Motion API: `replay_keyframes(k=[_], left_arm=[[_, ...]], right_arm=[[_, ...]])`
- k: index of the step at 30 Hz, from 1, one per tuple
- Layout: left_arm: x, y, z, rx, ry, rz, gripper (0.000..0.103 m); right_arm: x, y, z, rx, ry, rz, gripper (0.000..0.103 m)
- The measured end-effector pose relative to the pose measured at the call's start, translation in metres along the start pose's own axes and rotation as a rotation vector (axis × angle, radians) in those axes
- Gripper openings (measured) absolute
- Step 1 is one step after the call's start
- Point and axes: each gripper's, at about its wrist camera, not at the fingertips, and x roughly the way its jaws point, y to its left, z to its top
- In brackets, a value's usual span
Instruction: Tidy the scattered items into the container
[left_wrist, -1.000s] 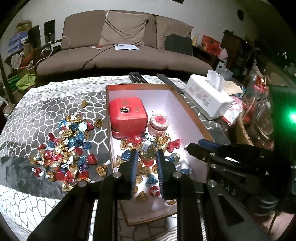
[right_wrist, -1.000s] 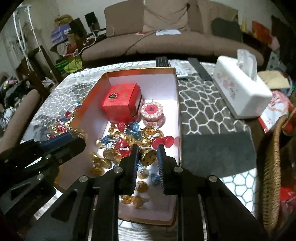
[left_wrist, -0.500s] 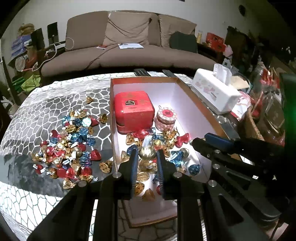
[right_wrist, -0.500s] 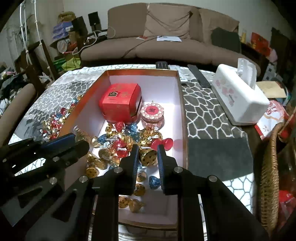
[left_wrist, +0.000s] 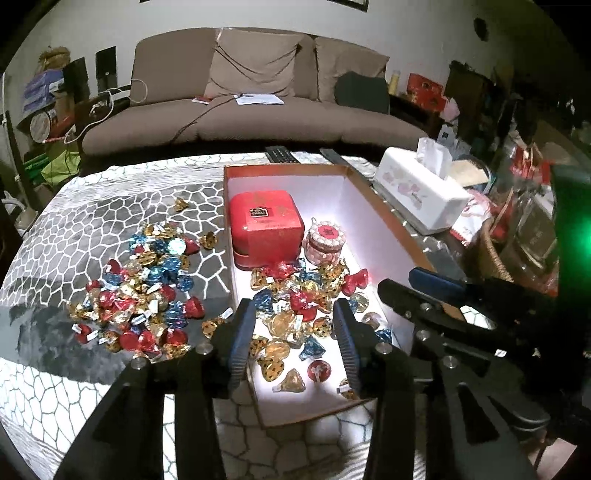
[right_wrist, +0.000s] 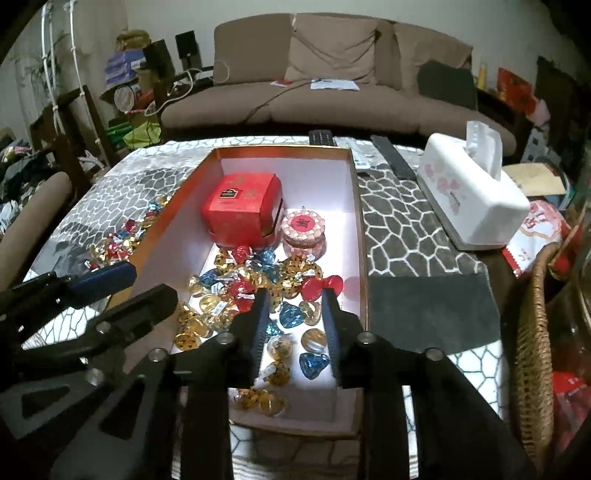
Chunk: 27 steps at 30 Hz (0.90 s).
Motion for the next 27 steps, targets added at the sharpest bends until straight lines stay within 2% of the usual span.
replay_keyframes(k=[4,7,10,15,21,27], left_arm=[[-0.02,0.009,0.001,-0.035,-0.038,-0.013,0.051],[-0.033,0.017,0.001,-0.052,-0.056,-0.006,0.052],[-0.048,0.03,-0.002,-0.052,-0.077,0.016,0.052],[-0.073,0.079,-0.025,-0.039,-0.109,0.088,0.052],[-0.069,0.158,-0.057,-0.132,-0.065,0.172,0.052],[-0.047,0.181,-0.063,-0.124,-0.072,0.181,0.052]], right_arm=[[-0.011,0.01,-0.001,-0.016,-0.011,0.009,0.031],[-0.02,0.018,-0.001,-0.033,-0.025,0.004,0.033],[-0.033,0.027,-0.001,-0.042,-0.042,0.003,0.034],[-0.057,0.045,-0.006,-0.014,-0.089,0.081,0.035],[-0.066,0.103,-0.018,-0.039,-0.14,0.17,0.035],[-0.043,0.164,-0.039,-0.058,-0.164,0.218,0.035]])
